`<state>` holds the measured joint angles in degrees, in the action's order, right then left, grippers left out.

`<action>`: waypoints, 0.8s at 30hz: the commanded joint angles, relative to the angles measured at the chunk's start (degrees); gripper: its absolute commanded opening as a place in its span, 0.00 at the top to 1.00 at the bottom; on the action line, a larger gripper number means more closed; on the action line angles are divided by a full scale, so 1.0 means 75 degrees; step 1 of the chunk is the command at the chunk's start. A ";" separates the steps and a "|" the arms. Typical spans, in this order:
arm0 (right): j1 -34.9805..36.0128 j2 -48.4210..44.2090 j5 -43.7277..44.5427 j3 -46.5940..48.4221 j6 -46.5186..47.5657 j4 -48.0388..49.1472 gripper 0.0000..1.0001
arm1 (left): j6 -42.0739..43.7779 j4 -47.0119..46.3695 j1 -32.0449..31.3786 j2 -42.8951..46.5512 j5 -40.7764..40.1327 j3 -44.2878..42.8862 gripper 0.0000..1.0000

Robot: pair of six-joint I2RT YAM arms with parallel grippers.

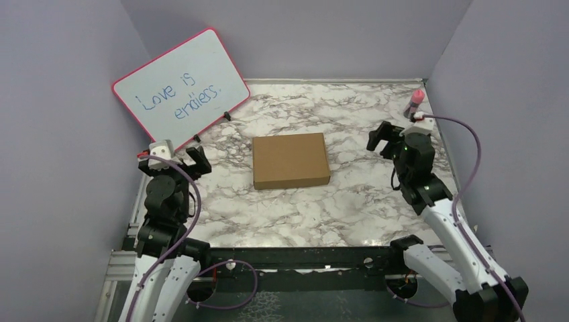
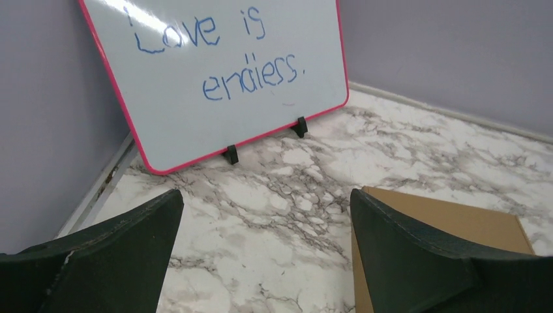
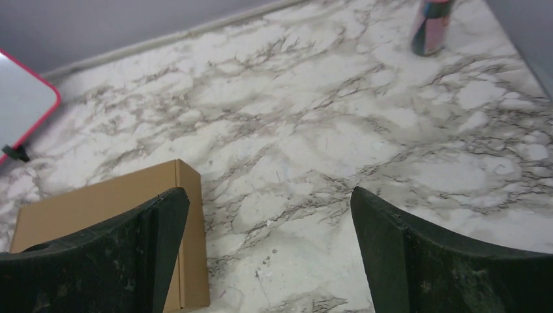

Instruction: Fold the paper box

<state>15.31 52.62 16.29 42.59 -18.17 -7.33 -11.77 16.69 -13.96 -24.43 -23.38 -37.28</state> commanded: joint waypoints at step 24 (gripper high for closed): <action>-0.0002 -0.4031 0.1132 -0.0874 0.0235 -0.0024 0.00 | 0.0138 -0.0452 0.0109 0.2805 -0.1201 0.0496 0.01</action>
<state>15.31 22.50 26.02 36.73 -16.64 -8.84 -10.46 14.33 -13.80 -3.29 -31.38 -33.82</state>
